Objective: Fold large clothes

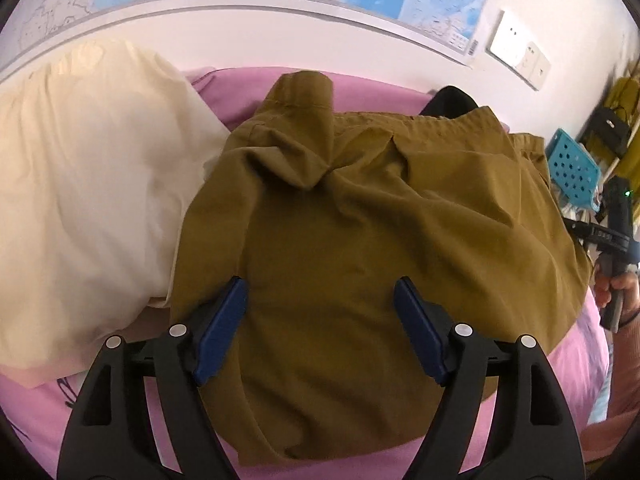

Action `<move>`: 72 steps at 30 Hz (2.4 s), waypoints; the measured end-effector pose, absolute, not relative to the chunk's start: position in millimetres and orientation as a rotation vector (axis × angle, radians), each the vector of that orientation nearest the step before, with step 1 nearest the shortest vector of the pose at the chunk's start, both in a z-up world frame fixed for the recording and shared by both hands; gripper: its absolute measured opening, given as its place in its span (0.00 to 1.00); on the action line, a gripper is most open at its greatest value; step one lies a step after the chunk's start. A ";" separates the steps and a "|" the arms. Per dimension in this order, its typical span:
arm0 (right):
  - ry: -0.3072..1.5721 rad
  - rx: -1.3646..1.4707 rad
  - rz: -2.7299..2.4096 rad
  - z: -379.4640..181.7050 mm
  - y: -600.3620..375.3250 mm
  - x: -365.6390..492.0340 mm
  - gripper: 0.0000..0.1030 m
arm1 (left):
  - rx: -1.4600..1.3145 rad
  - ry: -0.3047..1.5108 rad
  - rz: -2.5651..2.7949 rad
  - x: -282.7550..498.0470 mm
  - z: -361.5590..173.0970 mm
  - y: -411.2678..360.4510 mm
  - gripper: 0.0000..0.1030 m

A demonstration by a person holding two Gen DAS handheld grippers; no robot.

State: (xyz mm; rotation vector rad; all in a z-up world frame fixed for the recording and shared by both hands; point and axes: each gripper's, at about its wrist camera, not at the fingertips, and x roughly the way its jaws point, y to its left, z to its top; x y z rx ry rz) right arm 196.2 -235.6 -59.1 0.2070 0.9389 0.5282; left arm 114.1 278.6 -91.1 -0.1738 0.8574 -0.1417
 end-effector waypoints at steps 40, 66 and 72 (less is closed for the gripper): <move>0.895 0.746 0.508 -93.2 -270.8 112.5 0.48 | -0.428 0.880 -0.132 73.2 -118.9 284.9 0.88; 0.933 0.649 0.514 -68.7 -335.6 41.0 0.56 | -0.155 0.724 -0.111 -33.8 -57.4 289.9 0.77; 0.968 0.576 0.422 -61.6 -337.1 38.4 0.66 | 0.051 0.665 -0.072 -3.9 -31.0 260.1 0.79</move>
